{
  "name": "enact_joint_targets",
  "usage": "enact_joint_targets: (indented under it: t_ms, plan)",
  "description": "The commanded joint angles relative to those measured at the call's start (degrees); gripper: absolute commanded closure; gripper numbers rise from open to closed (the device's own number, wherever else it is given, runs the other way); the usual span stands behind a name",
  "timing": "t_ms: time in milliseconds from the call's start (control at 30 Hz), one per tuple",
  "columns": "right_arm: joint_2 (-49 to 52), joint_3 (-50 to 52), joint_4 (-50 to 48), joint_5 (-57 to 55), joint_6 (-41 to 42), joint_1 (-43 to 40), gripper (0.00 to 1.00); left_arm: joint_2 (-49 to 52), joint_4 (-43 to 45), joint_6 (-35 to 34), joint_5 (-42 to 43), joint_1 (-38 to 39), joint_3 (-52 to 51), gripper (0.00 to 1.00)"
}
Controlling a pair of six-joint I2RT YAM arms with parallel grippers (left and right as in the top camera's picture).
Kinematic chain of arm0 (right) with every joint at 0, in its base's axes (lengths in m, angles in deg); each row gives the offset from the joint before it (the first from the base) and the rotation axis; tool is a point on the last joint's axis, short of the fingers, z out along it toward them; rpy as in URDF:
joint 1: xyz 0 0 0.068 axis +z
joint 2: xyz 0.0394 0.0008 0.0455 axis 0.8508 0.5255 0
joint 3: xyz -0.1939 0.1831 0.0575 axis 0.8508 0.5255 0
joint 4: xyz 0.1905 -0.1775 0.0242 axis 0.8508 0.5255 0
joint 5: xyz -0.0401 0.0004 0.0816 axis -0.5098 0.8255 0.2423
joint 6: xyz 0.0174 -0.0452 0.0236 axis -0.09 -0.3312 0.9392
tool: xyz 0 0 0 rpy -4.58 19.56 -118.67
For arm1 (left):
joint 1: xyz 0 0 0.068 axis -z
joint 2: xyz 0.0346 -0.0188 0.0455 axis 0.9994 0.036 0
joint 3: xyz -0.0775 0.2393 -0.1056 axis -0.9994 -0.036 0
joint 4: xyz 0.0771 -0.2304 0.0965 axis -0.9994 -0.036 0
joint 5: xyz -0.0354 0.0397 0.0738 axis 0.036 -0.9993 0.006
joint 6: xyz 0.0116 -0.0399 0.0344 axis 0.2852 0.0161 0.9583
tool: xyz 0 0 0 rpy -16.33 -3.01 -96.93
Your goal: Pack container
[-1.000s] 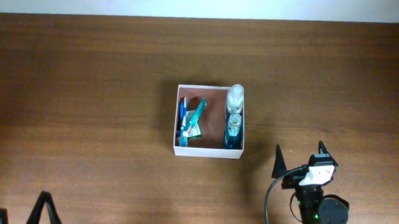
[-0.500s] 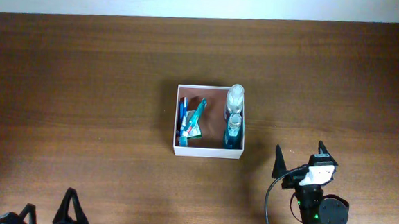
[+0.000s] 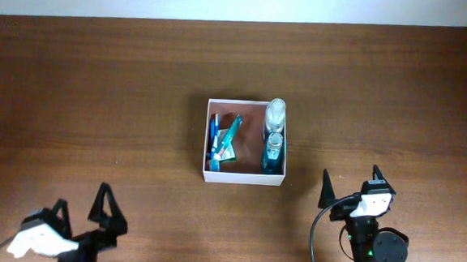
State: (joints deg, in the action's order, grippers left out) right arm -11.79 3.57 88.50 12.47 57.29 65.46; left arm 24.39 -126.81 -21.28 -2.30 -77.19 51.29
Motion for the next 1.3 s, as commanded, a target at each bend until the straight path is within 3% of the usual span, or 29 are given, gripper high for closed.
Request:
enact_joint_targets:
  t_ms: [0,500,800,967,1267]
  plan:
    - [-0.6,0.5,0.3,0.1,-0.4,-0.5,0.02,-0.5,9.6,0.5,0.0,0.0,-8.0,0.01]
    - [-0.6,0.5,0.2,0.1,-0.4,-0.5,0.01,-0.5,49.0,0.8,0.2,0.0,-35.4,0.01]
    - [-0.6,0.5,0.3,0.1,-0.4,-0.5,0.02,-0.5,46.0,13.7,1.5,-3.1,-35.9,0.01]
    - [-0.6,0.5,0.3,0.1,-0.4,-0.5,0.02,-0.5,41.9,15.0,2.7,-7.2,-35.9,0.0]
    - [-0.6,0.5,0.3,0.1,-0.4,-0.5,0.02,-0.5,41.8,27.7,3.7,-7.6,-35.9,0.01]
